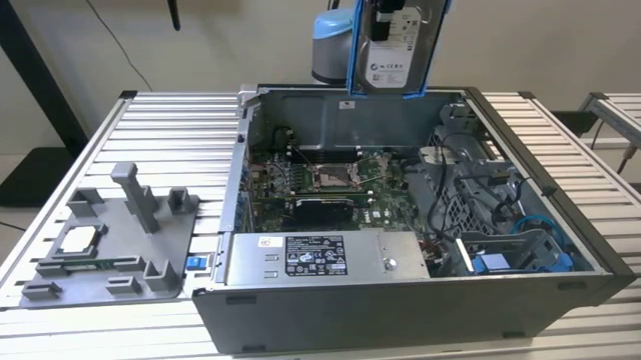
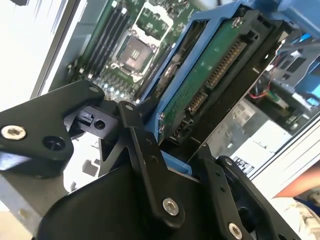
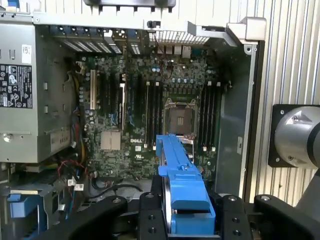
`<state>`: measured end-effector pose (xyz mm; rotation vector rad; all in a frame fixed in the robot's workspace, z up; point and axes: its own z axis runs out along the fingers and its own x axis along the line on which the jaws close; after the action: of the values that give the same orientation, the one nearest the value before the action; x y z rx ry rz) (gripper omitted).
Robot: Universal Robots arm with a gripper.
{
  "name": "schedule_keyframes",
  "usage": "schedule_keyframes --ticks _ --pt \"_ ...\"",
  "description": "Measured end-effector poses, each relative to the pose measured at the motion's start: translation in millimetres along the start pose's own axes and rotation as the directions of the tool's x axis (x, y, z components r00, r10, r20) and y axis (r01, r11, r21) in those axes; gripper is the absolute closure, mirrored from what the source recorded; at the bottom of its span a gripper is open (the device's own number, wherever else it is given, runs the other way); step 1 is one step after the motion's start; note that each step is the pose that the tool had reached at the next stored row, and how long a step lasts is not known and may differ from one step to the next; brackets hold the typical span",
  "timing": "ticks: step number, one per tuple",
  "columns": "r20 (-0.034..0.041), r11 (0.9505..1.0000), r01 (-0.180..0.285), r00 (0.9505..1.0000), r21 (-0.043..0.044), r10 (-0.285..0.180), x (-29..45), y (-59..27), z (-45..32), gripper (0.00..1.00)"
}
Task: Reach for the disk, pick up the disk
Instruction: 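Pick up the disk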
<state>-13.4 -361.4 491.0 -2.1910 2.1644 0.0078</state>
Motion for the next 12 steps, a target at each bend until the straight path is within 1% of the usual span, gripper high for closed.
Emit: schedule_keyframes --ticks 12 --pt "0.0000 1.0000 0.000 1.0000 0.0000 0.000 0.7 -54.2 2.2 1.00"
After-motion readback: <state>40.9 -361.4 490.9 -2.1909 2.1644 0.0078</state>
